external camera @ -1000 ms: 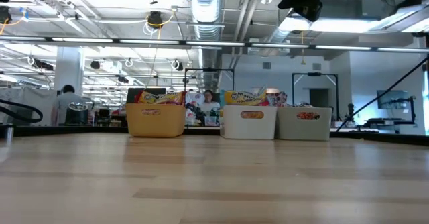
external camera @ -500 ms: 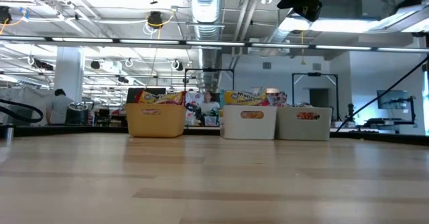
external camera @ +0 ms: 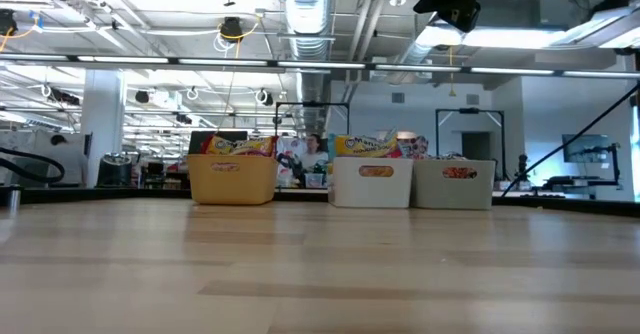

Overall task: Sort Maruchan noodles
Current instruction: Put the black noodle pack into the gray bin

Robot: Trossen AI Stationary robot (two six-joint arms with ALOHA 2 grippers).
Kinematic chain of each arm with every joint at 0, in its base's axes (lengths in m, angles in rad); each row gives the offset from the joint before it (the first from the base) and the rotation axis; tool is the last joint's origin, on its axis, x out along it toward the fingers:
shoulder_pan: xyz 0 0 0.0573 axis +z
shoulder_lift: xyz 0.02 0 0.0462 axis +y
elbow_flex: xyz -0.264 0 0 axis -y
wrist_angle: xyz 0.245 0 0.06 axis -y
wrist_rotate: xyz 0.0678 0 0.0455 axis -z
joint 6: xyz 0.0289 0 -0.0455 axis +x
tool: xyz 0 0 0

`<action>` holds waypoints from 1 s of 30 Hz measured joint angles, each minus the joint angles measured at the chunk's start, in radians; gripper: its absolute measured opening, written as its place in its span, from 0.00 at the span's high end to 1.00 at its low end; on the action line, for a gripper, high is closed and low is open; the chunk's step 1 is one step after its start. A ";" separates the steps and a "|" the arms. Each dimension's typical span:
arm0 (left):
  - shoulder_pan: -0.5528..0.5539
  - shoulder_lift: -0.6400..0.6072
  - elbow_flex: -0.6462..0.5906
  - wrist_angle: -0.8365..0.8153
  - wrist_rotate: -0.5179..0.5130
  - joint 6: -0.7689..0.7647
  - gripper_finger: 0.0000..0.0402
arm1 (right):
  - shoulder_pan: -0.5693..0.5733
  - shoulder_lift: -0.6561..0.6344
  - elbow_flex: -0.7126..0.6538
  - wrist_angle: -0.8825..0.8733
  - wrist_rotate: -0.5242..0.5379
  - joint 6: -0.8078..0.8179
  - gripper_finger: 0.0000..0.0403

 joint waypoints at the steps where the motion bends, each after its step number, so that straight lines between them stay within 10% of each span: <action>1: -0.001 0.000 -0.007 0.003 0.000 -0.001 0.61 | 0.000 0.000 0.000 0.000 0.000 0.000 0.55; 30: -0.001 -0.001 -0.141 0.136 -0.128 -0.101 0.75 | 0.000 0.000 0.000 0.000 0.003 0.000 0.55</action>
